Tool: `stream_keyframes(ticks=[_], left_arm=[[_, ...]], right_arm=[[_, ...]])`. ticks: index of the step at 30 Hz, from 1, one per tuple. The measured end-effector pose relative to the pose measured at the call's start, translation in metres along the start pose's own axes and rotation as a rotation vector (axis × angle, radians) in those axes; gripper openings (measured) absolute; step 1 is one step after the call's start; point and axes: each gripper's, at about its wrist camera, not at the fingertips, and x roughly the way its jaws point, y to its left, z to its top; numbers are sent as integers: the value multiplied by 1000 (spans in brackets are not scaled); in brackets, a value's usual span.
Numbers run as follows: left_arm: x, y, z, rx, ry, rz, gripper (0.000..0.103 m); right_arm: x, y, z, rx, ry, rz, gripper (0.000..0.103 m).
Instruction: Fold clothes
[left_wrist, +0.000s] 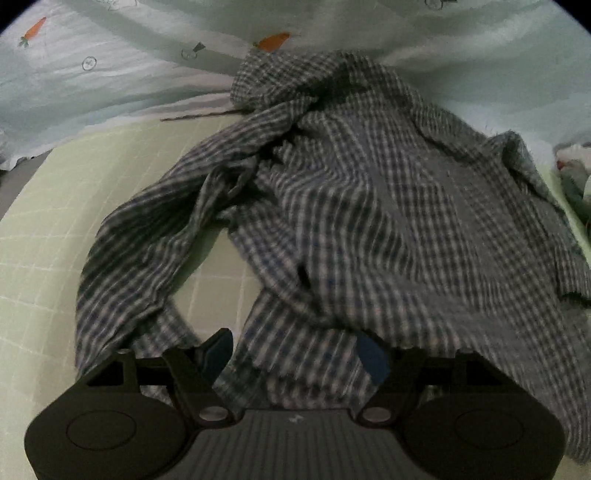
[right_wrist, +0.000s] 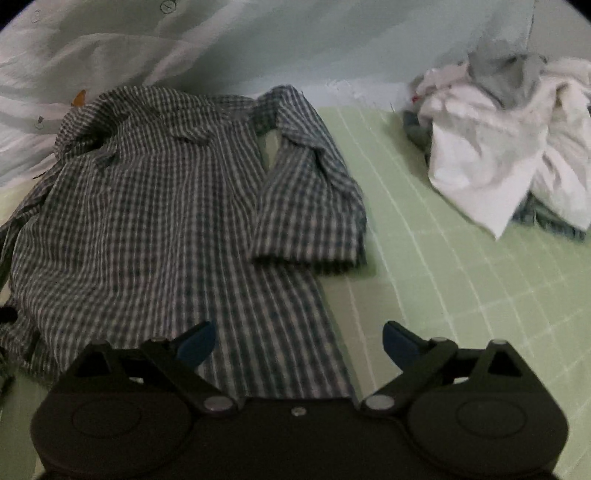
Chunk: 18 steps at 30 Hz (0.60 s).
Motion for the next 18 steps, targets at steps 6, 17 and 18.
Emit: stream_keyframes(ticks=[6,17,18], left_arm=[[25,-18,-1,81,102,-21,79],[9,-21,-17,93,71,-14,16],[6,-21,-19,90,73,-5,11]], right_arm=[[6,-6,-16,25,31,22,99],[9,-14,-34,47,34,38,73],[8,-13,-35,27,29,27,68]])
